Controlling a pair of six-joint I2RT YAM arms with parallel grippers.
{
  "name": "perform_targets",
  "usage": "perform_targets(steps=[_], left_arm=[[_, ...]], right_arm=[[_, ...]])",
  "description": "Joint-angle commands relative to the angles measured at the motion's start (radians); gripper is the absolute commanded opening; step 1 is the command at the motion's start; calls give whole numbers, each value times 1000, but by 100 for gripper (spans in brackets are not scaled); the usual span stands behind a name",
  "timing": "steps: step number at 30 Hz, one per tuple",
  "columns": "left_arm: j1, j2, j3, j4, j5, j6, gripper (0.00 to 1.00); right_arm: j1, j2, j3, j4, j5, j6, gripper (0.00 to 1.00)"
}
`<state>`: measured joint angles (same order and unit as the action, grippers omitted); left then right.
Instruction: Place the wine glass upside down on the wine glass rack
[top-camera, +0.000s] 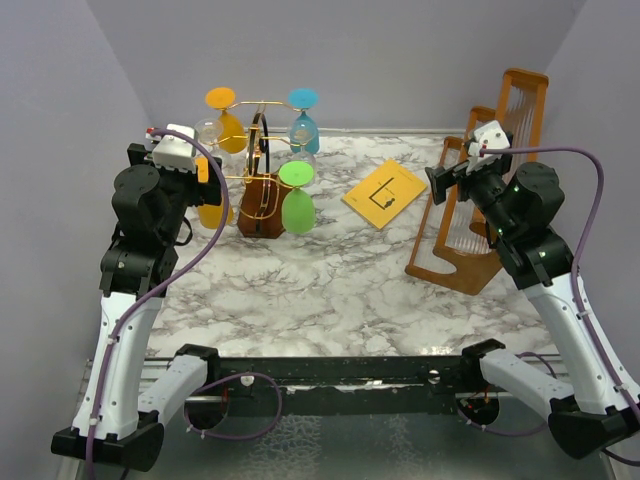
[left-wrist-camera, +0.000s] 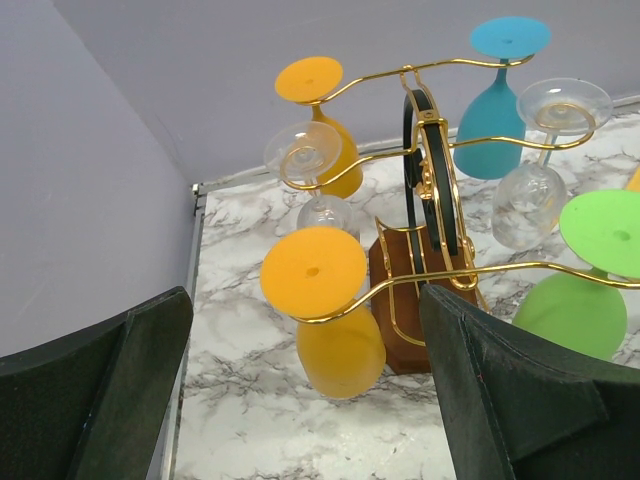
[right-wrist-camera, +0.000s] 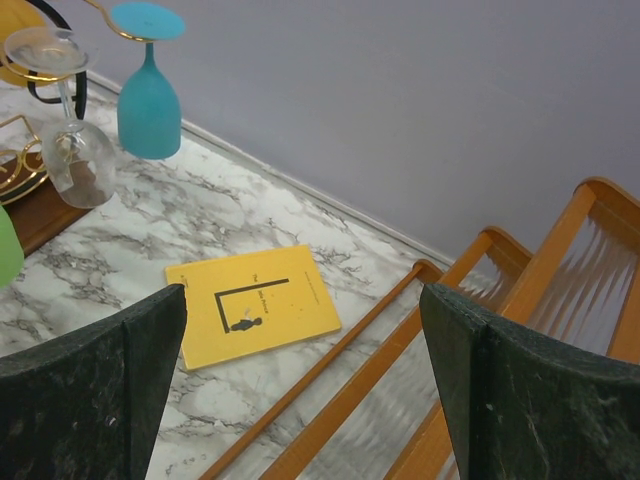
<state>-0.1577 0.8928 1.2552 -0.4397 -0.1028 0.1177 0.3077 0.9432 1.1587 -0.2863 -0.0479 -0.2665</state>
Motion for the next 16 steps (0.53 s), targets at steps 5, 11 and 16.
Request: perform_targets(steps=[5, 11, 16], left_arm=[[9, -7, 13, -2, -11, -15, 99], [10, -7, 12, 1, -18, -13, 99], [10, -1, 9, 4, -31, -10, 99]], right_arm=[[-6, -12, -2, -11, -23, 0, 100], [-8, -8, -2, -8, -31, 0, 100], [-7, -4, -2, -8, -33, -2, 100]])
